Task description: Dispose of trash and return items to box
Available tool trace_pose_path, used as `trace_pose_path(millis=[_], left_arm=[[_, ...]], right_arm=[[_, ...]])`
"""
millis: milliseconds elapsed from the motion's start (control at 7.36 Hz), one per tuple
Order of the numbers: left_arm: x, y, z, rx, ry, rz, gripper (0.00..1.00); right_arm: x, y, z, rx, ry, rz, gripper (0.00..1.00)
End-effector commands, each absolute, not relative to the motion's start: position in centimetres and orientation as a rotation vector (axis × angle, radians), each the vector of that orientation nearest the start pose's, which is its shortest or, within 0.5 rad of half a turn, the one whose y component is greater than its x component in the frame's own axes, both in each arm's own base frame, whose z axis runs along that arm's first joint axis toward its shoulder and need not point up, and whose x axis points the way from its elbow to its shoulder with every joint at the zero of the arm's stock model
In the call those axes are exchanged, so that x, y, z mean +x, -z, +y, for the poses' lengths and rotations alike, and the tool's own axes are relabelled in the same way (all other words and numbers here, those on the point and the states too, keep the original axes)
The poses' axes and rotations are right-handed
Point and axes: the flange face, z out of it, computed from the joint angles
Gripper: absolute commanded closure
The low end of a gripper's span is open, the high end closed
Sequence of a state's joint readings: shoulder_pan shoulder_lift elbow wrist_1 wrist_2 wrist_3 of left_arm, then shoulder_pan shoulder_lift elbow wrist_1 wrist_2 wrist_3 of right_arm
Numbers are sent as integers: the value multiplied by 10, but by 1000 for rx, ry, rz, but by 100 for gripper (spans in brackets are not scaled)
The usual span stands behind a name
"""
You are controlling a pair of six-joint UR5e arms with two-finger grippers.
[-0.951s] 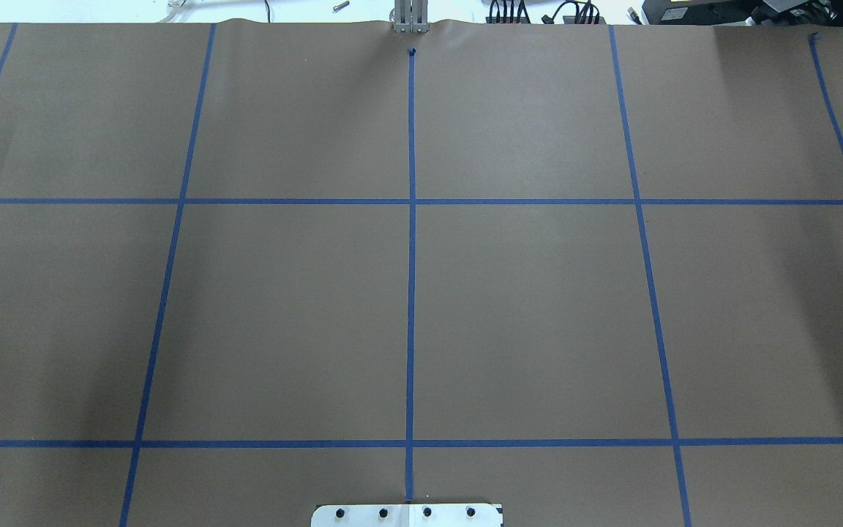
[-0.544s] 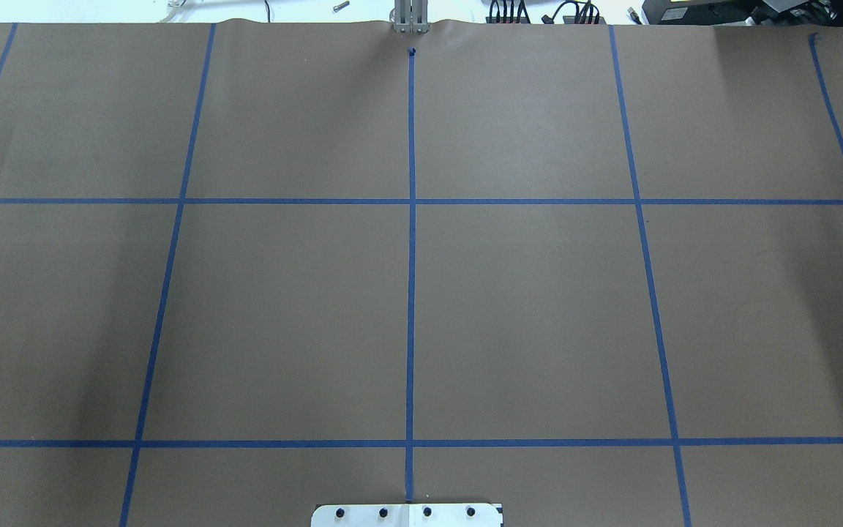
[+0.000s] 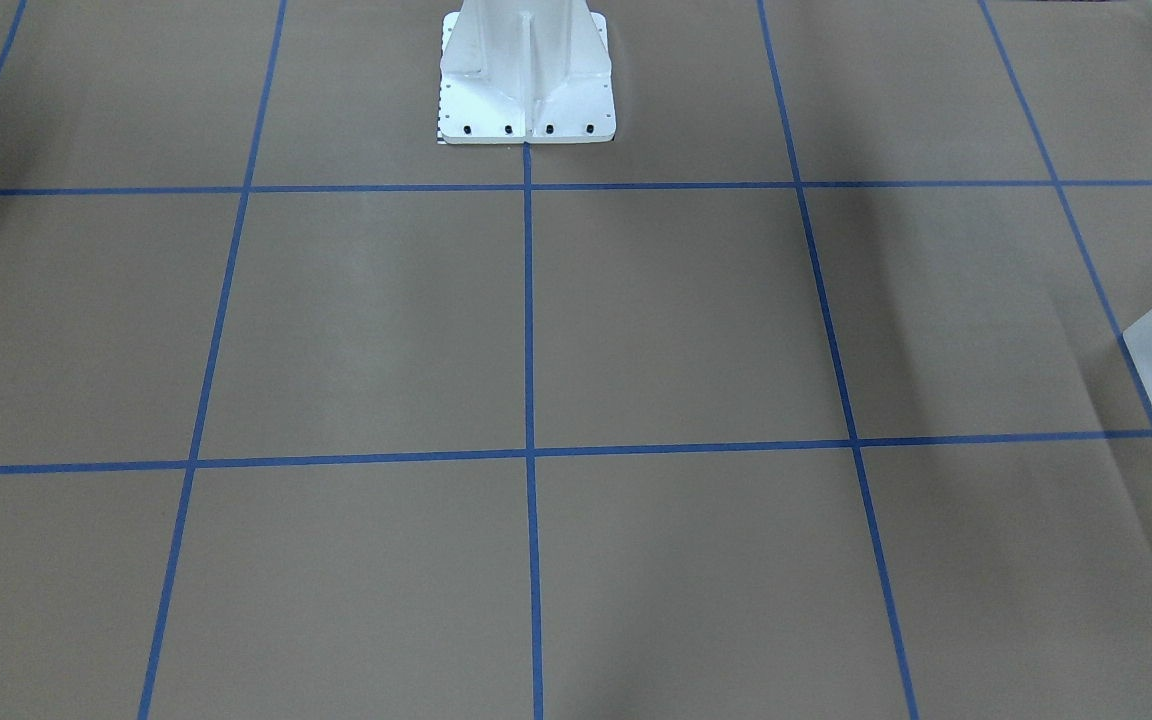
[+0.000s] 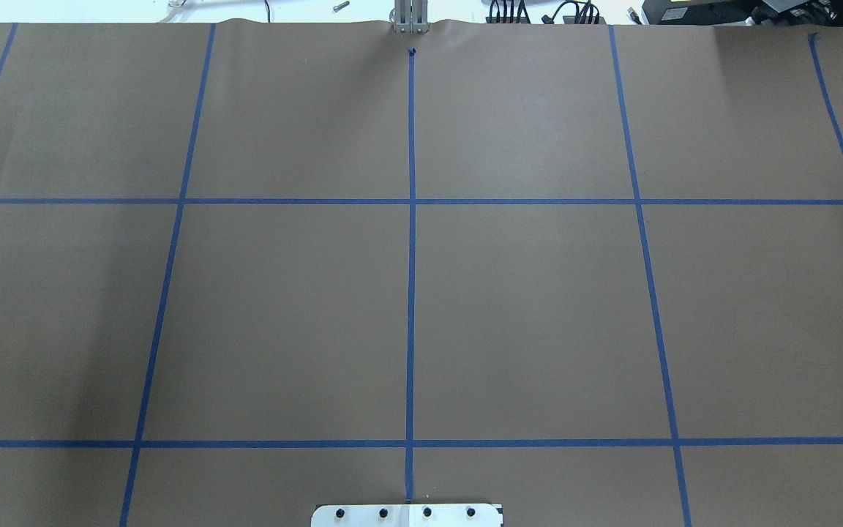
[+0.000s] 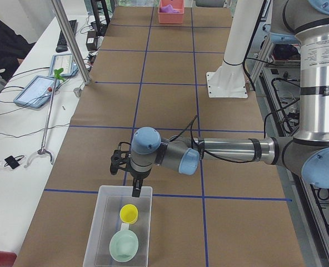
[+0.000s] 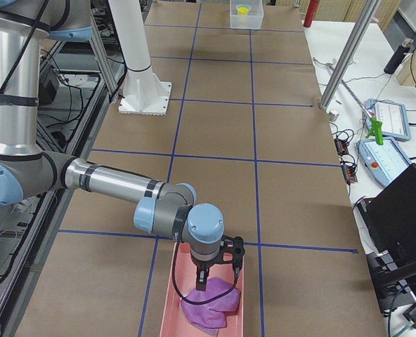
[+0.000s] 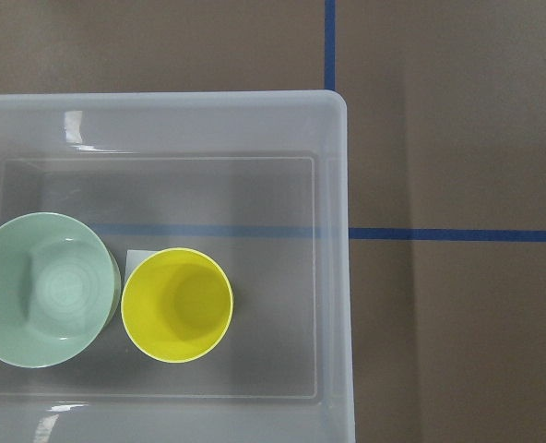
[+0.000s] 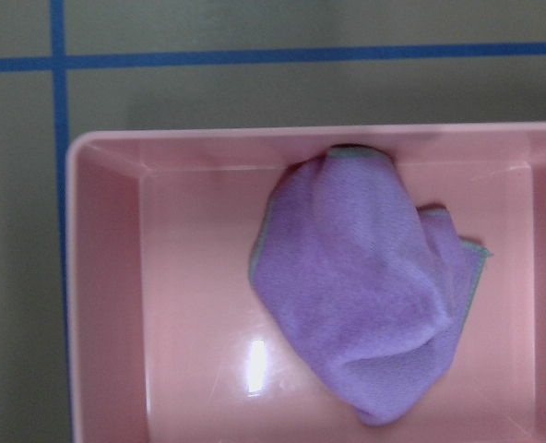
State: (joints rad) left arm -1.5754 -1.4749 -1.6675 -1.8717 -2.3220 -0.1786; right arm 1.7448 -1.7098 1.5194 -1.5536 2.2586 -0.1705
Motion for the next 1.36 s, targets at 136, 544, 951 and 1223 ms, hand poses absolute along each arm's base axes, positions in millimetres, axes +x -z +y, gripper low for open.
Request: trace_pose_path(millis=[136, 544, 951, 1223], left_arm=[[-68, -624, -469, 226, 59, 766, 1], [-67, -625, -468, 224, 61, 768, 1], [-67, -624, -469, 225, 60, 768, 1], [-67, -625, -466, 221, 60, 775, 1]], right_arm=[[142, -855, -382, -33, -75, -708, 0], [145, -845, -407, -12, -102, -718, 0], [145, -798, -427, 69, -96, -765, 0], [144, -714, -433, 79, -136, -785, 0]])
